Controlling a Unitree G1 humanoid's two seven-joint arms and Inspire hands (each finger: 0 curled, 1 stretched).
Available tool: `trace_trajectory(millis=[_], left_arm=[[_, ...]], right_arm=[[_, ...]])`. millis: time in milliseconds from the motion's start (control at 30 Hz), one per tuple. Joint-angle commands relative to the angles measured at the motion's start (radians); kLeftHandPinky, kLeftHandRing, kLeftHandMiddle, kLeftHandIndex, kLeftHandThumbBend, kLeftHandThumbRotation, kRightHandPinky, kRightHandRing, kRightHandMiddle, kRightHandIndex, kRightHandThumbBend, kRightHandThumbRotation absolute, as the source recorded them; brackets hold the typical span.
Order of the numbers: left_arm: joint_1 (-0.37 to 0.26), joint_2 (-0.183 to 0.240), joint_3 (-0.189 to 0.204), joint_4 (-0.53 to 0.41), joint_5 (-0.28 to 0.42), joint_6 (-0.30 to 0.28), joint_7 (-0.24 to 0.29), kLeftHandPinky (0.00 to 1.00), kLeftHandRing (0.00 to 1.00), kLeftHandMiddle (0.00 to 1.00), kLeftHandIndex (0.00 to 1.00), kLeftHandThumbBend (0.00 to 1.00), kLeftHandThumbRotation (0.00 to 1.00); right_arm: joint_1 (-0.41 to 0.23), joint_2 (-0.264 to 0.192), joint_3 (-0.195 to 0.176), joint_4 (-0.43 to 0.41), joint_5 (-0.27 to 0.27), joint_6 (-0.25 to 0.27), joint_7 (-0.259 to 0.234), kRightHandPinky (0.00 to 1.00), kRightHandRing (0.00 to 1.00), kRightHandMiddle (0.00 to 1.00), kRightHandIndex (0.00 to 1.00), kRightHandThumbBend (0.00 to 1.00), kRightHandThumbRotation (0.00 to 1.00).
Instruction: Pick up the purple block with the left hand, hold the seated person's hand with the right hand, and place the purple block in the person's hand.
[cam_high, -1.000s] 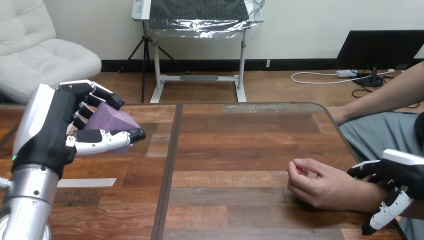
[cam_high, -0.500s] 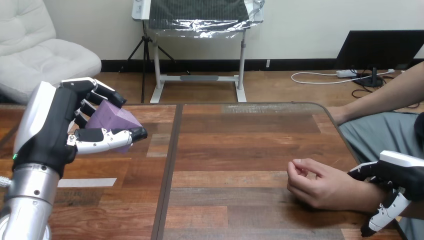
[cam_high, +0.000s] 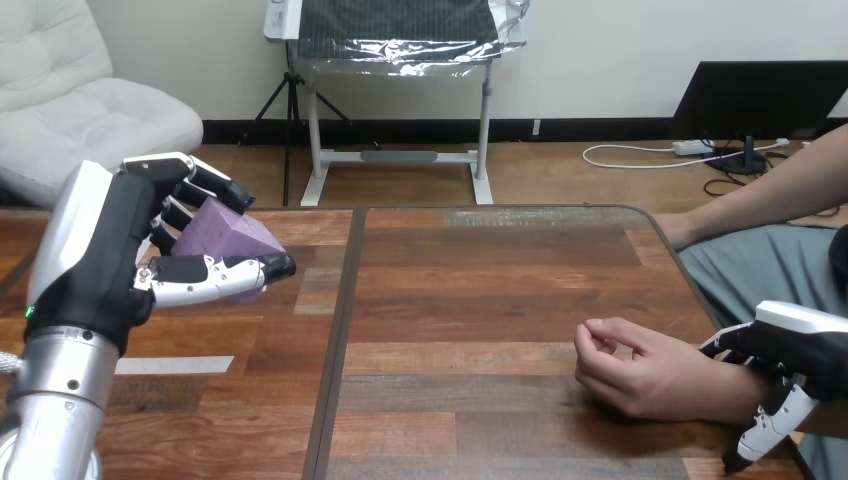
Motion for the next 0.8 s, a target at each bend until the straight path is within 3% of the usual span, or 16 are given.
trace_trajectory(millis=[0, 200, 367, 767], left_arm=[[-0.031, 0.001, 0.017, -0.021, -0.006, -0.016, -0.003, 0.25, 0.31, 0.38, 0.42, 0.65, 0.00], [-0.031, -0.002, 0.018, -0.022, -0.008, -0.012, -0.005, 0.25, 0.31, 0.38, 0.42, 0.64, 0.00], [-0.030, 0.000, 0.018, -0.021, -0.006, -0.017, -0.006, 0.25, 0.31, 0.38, 0.42, 0.64, 0.00], [-0.030, -0.001, 0.022, -0.022, -0.006, -0.018, -0.008, 0.25, 0.31, 0.38, 0.42, 0.64, 0.00]], right_arm=[[-0.023, 0.010, 0.053, 0.039, -0.022, -0.019, 0.006, 0.51, 0.67, 0.74, 0.78, 0.98, 0.00], [-0.032, 0.010, 0.066, 0.063, -0.034, -0.032, -0.010, 0.57, 0.69, 0.74, 0.75, 0.97, 0.01], [-0.035, 0.007, 0.073, 0.069, -0.044, -0.039, -0.020, 0.56, 0.67, 0.72, 0.72, 0.97, 0.03], [-0.050, 0.011, 0.096, 0.085, -0.082, 0.012, -0.031, 0.56, 0.66, 0.70, 0.69, 0.97, 0.06]])
